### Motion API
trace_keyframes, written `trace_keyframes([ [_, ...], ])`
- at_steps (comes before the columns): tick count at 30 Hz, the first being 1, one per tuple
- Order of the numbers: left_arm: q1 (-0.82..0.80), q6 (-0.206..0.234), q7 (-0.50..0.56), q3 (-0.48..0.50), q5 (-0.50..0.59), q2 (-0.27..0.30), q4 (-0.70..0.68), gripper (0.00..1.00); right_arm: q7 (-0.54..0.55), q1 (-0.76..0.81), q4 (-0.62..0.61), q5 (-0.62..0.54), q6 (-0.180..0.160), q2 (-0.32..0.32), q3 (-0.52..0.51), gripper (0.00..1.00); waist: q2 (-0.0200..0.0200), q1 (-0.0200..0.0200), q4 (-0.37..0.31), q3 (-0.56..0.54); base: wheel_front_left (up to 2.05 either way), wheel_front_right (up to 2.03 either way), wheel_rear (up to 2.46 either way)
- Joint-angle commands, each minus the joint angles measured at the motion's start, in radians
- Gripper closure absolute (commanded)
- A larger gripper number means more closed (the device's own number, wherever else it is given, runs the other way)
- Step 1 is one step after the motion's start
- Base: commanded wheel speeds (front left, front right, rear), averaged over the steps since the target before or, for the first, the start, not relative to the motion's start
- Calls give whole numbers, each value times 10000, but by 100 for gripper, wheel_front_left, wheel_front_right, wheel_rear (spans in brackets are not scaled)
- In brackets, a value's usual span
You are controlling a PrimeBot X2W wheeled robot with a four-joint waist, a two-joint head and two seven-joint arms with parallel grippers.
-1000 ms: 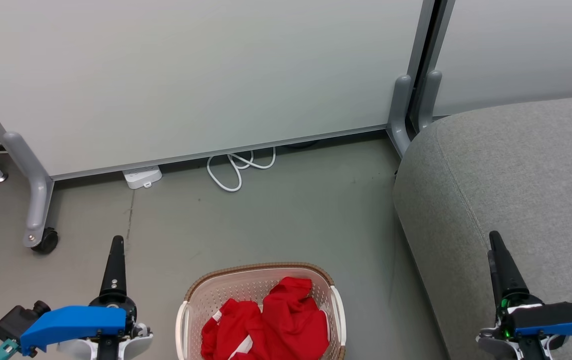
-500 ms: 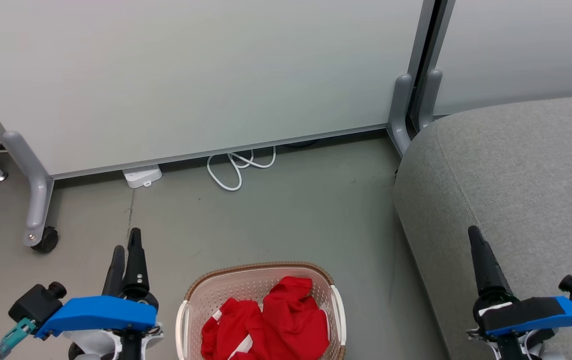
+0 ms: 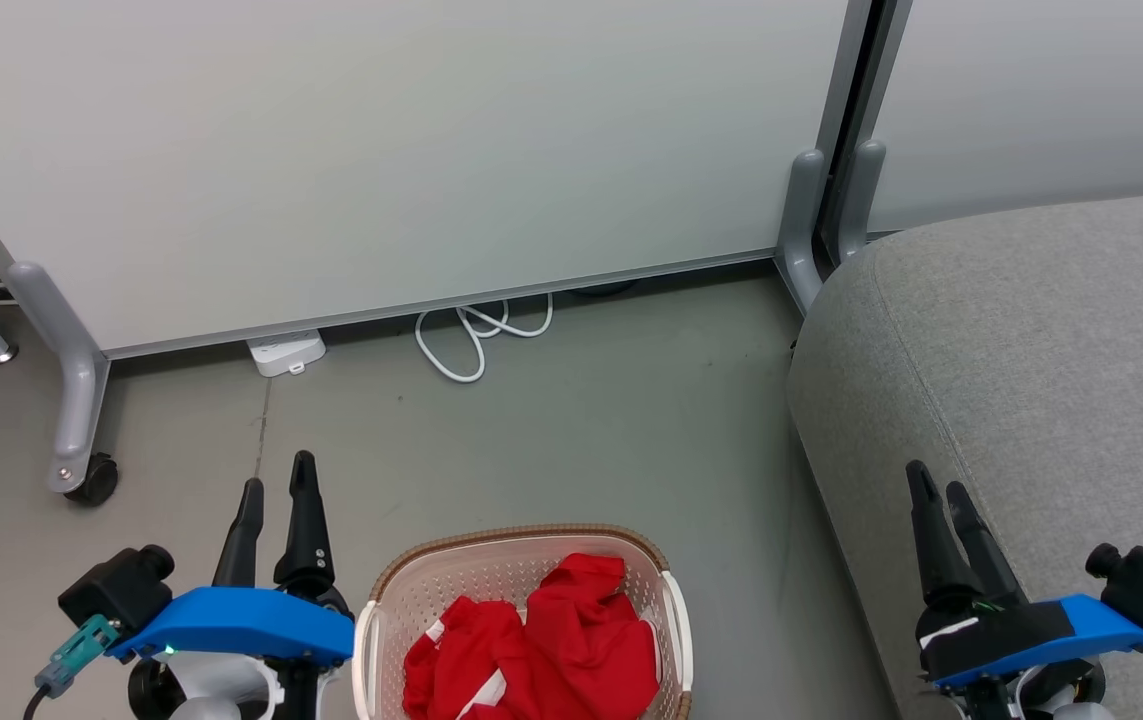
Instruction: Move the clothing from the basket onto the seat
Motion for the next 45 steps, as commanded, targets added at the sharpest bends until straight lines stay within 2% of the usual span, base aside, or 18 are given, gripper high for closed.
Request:
trace_keyframes([
  [1,-265,55,-108,-92,368,73,-75,0,-110,-205,-73,-361,14,-96,45,0,0,0,1,1,0,0,0],
  [25,-351,172,-771,-529,3211,81,260,0,-771,-243,126,-3148,19,-71,256,0,0,0,66,-26,0,0,0],
  [45,-417,260,-1195,-820,4944,82,459,0,-1195,-282,212,-4963,22,-70,441,0,0,0,124,9,0,0,0],
])
